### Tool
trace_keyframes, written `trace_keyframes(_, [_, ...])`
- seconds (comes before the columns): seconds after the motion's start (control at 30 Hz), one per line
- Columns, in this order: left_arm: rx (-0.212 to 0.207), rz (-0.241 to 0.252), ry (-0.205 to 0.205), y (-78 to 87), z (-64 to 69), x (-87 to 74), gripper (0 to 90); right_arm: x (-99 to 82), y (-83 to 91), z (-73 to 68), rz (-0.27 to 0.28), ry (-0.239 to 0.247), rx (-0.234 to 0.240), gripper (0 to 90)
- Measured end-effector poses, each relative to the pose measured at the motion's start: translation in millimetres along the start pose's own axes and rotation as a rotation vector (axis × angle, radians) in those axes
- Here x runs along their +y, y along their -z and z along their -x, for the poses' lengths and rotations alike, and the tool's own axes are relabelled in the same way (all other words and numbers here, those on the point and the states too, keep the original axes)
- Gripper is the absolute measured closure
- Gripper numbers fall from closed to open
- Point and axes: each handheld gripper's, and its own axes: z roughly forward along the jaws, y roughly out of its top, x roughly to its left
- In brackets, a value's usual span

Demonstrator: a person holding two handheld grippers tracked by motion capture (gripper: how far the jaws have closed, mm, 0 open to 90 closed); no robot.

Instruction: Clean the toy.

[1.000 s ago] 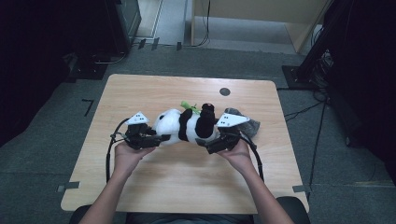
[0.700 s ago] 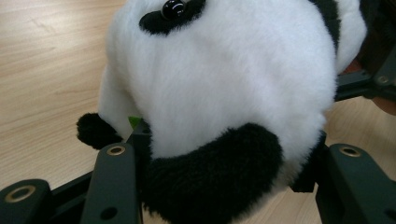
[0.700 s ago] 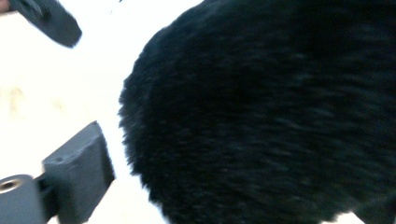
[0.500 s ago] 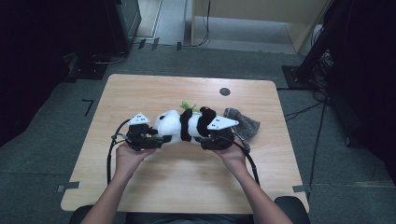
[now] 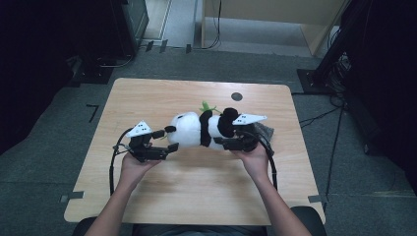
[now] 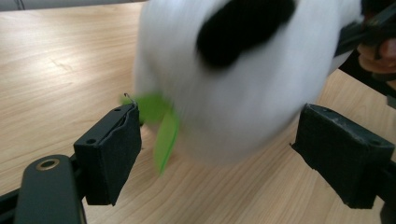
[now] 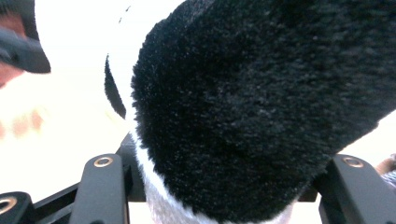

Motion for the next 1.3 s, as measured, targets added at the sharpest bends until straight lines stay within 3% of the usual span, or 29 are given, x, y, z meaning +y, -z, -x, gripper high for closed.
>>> trace_keyframes(0.07, [-0.030, 0.012, 0.003, -1.7, 1.9, -3.7, 14.8, 1.3, 5.1, 1.9, 0.022, -0.039, 0.028, 39.9])
trace_keyframes(0.17, [-0.024, 0.027, -0.036, -5.6, 8.9, -5.9, 13.5, 4.2, 5.4, -1.4, -0.008, -0.070, 0.112, 37.7])
trace_keyframes(0.23, [0.013, 0.028, -0.047, -10.2, 13.4, -7.3, 9.0, 4.2, 1.8, -6.7, -0.028, -0.089, 0.141, 37.3])
trace_keyframes(0.3, [0.079, -0.003, -0.060, -17.1, 18.5, -9.5, 8.7, 3.4, -2.4, -11.2, -0.040, -0.088, 0.138, 37.0])
trace_keyframes(0.37, [0.099, -0.028, -0.048, -20.7, 18.3, -11.0, 18.9, 2.3, -7.4, -15.3, -0.056, -0.067, 0.111, 36.3])
trace_keyframes(0.43, [0.083, -0.013, -0.005, -18.1, 15.2, -9.8, 30.4, 1.2, -9.5, -16.2, -0.064, -0.065, 0.096, 32.6])
trace_keyframes(0.5, [0.088, -0.012, 0.011, -16.4, 14.8, -8.0, 38.8, 0.8, -10.8, -14.2, -0.051, -0.070, 0.095, 25.2])
trace_keyframes(0.57, [0.074, -0.009, 0.034, -14.7, 12.3, -7.2, 44.7, 0.9, -12.5, -13.1, -0.029, -0.044, 0.071, 17.2])
trace_keyframes(0.63, [0.055, -0.009, 0.060, -11.5, 7.5, -6.2, 48.4, 0.5, -13.2, -12.3, -0.018, -0.030, 0.067, 14.8])
trace_keyframes(0.8, [0.063, 0.007, 0.108, 2.5, -5.9, -2.8, 50.6, -5.7, -7.2, -11.0, 0.007, 0.021, 0.097, 15.1])
trace_keyframes(0.9, [0.062, 0.037, 0.170, 13.4, -14.3, -0.4, 50.2, -11.8, -4.9, -9.0, -0.013, 0.060, 0.064, 15.1])
trace_keyframes(1.0, [0.043, 0.040, 0.162, 17.3, -10.4, 4.6, 49.1, -15.4, -10.3, -10.1, -0.017, 0.078, 0.069, 15.1])
trace_keyframes(1.07, [0.007, 0.020, 0.151, 13.3, -5.5, 5.8, 48.5, -16.1, -16.1, -16.4, -0.008, 0.129, 0.091, 15.1])
trace_keyframes(1.13, [0.003, 0.003, 0.141, 9.4, -1.0, 5.8, 47.9, -16.5, -22.0, -26.8, 0.003, 0.194, 0.069, 10.9])
trace_keyframes(1.2, [0.000, -0.006, 0.151, 7.1, -0.7, 5.6, 47.4, -18.2, -29.7, -35.7, -0.021, 0.235, -0.053, 14.2])
trace_keyframes(1.27, [-0.016, -0.024, 0.177, 4.4, -3.0, 3.9, 46.9, -20.8, -32.7, -38.1, -0.029, 0.232, -0.089, 19.0])
trace_keyframes(1.3, [-0.019, -0.028, 0.190, 3.8, -4.0, 3.5, 46.3, -21.9, -32.8, -36.9, -0.022, 0.193, -0.093, 24.8])
